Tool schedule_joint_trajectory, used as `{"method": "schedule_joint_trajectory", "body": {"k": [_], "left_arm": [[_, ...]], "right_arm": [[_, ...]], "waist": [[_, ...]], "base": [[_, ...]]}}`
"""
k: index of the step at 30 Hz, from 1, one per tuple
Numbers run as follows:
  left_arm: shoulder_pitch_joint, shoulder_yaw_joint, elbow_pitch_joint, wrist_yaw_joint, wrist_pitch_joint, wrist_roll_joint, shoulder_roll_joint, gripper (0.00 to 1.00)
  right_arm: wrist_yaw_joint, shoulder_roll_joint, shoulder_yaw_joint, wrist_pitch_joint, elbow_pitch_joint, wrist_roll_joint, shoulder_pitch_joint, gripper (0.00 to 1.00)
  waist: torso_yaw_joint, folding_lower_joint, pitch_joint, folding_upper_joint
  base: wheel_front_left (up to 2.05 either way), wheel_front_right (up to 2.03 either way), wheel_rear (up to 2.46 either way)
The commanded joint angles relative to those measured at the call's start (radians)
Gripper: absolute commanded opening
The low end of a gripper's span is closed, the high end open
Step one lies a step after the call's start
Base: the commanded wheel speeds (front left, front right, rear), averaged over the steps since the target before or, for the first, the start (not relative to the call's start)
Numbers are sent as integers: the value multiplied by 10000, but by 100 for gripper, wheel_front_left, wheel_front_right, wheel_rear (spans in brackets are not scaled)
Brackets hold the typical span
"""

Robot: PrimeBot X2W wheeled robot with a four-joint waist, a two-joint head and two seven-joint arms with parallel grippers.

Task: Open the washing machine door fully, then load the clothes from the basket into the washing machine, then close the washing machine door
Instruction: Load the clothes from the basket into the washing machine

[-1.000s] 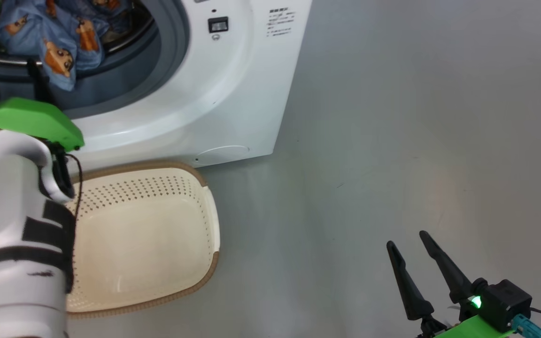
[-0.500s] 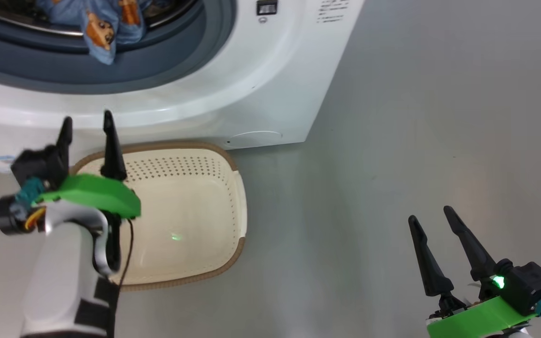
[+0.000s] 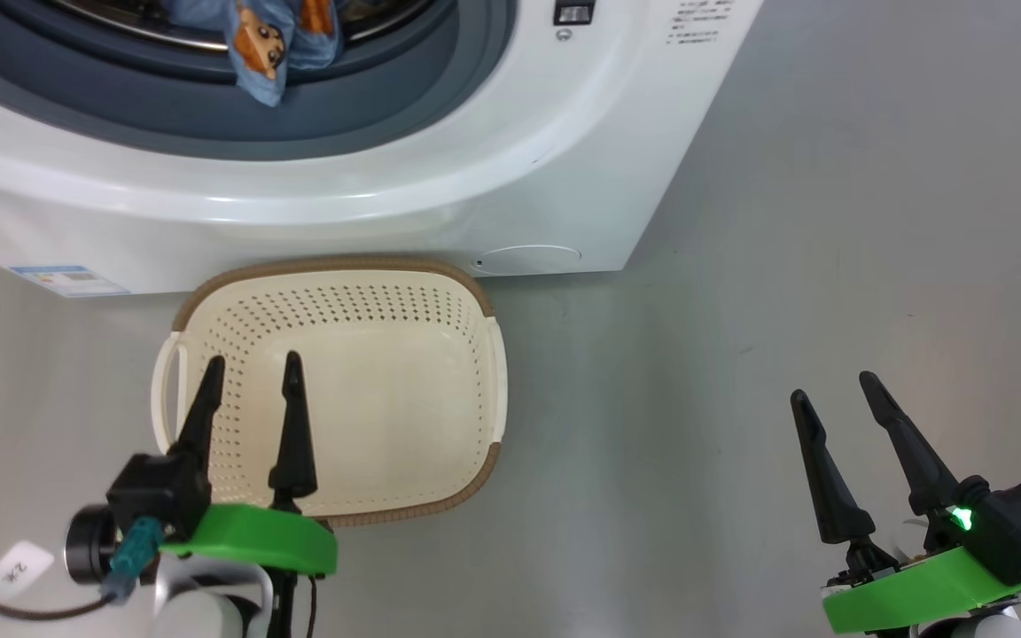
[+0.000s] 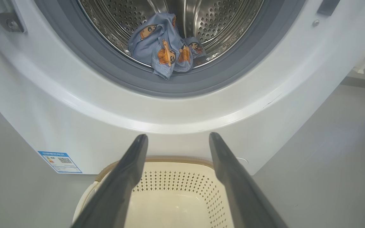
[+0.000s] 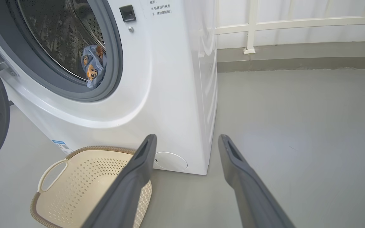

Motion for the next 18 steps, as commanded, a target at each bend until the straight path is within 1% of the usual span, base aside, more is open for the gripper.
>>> {"method": "schedule_joint_trajectory", "body": {"k": [1, 8, 18], "left_arm": [[335, 154, -592, 192, 44, -91, 180, 100], [1207, -98, -1481, 477, 380, -218, 194, 100], [1307, -7, -1748, 658, 519, -266, 270, 100]], "right_arm": [[29, -122, 126, -48, -266, -137, -68, 100], [29, -72, -64, -48, -332, -165, 63, 100], [29, -11, 12, -48, -290, -140, 26, 100]], "waist": [[166, 0, -76, -1], [347, 0, -205, -1], [216, 0, -219, -1]], "base": [[0, 0, 0], [0, 0, 0], [0, 0, 0]]}}
